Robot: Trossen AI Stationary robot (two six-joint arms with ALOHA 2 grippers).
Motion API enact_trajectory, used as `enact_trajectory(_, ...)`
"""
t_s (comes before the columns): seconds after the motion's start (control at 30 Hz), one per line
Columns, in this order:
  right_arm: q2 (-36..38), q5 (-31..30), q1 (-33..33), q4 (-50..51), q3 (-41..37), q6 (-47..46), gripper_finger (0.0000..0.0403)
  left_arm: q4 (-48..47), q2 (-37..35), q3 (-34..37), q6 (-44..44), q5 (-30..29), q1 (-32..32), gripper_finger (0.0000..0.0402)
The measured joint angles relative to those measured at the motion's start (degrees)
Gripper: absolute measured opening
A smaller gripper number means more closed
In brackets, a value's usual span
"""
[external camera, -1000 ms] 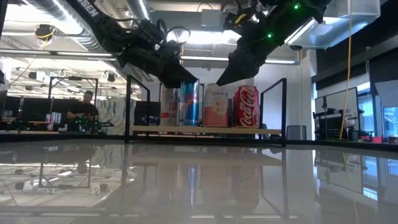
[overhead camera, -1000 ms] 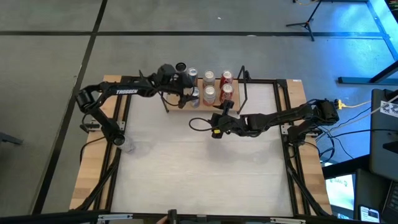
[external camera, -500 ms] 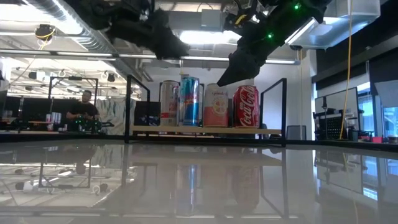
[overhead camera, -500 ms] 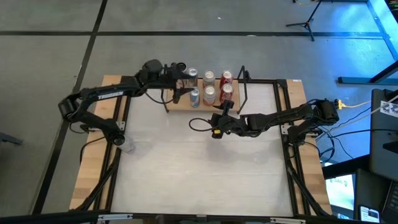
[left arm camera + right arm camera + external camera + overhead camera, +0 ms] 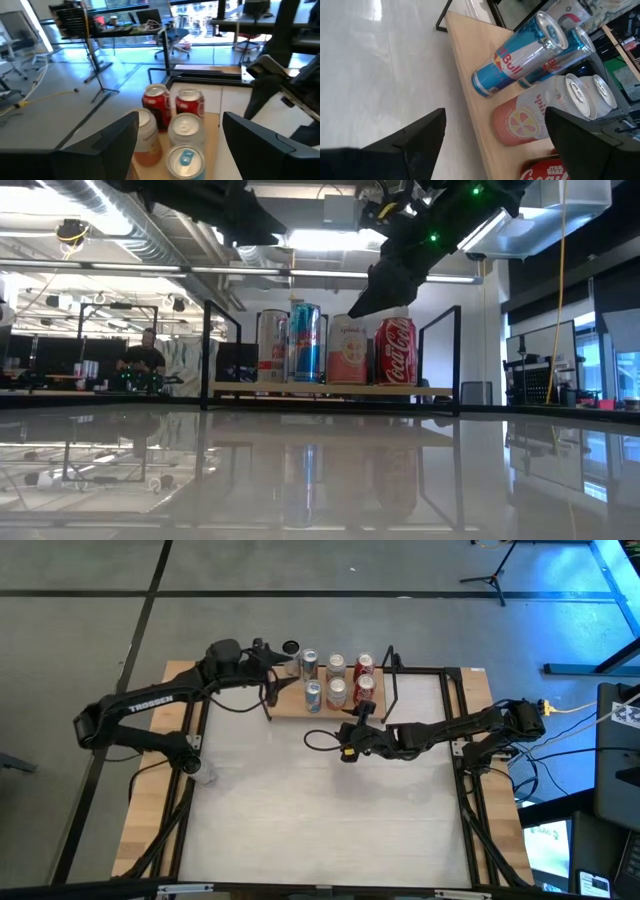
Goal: Place canned beverage on shelf
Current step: Adjust the white pink soda can on the shelf
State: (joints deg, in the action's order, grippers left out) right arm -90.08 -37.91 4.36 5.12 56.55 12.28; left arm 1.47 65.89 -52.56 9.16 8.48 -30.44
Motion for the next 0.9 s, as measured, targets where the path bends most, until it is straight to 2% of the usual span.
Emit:
enact_trajectory(0.17,0.0,0.0,0.1,-0.7,0.0,1.3,0.0340,-1.2,-0.7,0.0,0.3,-0.2,0.0,0.0279)
enact_trajectory(0.33,0.0,0.0,0.1,-0.7,0.0,1.0,0.0340,-0.5,-0.7,0.0,-0.9,-4.9,0.0,0.0282)
enact_trajectory(0.67,0.0,0.0,-1.8,1.5,0.0,-0.7,0.0340,-1.6,-0.4,0.0,-1.5,-5.6,-0.6,0.0374)
enact_trajectory(0.8,0.0,-0.5,-2.3,2.4,0.0,-1.4,0.0340,-0.8,-0.4,0.0,-3.1,-5.5,0.5,0.0386)
enact_trajectory(0.9,0.0,-0.6,-2.3,2.9,0.0,-1.5,0.0340,0.4,0.2,0.0,-0.4,-9.0,1.2,0.0387)
